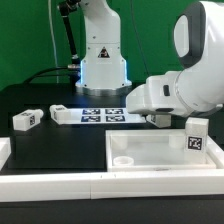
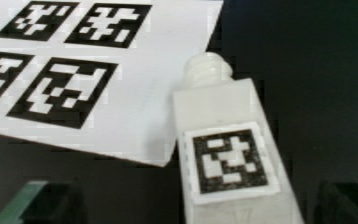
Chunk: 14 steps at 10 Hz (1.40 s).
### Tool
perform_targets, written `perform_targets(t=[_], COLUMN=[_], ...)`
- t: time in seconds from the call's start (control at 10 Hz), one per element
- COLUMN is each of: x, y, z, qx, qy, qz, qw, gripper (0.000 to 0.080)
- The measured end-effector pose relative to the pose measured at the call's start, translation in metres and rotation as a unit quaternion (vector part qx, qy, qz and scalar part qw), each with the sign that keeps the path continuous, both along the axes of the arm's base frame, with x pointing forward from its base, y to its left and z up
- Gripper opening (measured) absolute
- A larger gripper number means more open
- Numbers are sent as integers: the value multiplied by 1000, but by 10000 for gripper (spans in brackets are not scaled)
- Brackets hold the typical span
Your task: Assemble square table
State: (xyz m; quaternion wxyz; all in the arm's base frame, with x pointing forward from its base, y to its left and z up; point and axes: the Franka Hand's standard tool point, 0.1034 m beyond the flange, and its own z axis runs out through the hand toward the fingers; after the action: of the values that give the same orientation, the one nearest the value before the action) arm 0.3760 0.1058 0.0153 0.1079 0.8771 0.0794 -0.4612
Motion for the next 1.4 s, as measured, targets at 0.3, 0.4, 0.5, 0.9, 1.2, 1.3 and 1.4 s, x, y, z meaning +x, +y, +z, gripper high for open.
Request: perform_targets(t=[0.3, 0.4, 0.5, 0.9, 1.2, 1.3, 1.4], x=[1, 1, 1, 1, 43, 50, 58], y=[-2, -2, -3, -5, -27, -39, -55], z=[0, 0, 0, 1, 64, 74, 89], qx=[0, 0, 0, 0, -1, 1, 0], qy=[0, 0, 0, 0, -1, -11, -16], qz=[-3, -4, -4, -7, -42, -55, -73], qw=[1000, 1000, 1000, 1000, 999, 998, 997], gripper=[322, 289, 289, 289, 291, 291, 291])
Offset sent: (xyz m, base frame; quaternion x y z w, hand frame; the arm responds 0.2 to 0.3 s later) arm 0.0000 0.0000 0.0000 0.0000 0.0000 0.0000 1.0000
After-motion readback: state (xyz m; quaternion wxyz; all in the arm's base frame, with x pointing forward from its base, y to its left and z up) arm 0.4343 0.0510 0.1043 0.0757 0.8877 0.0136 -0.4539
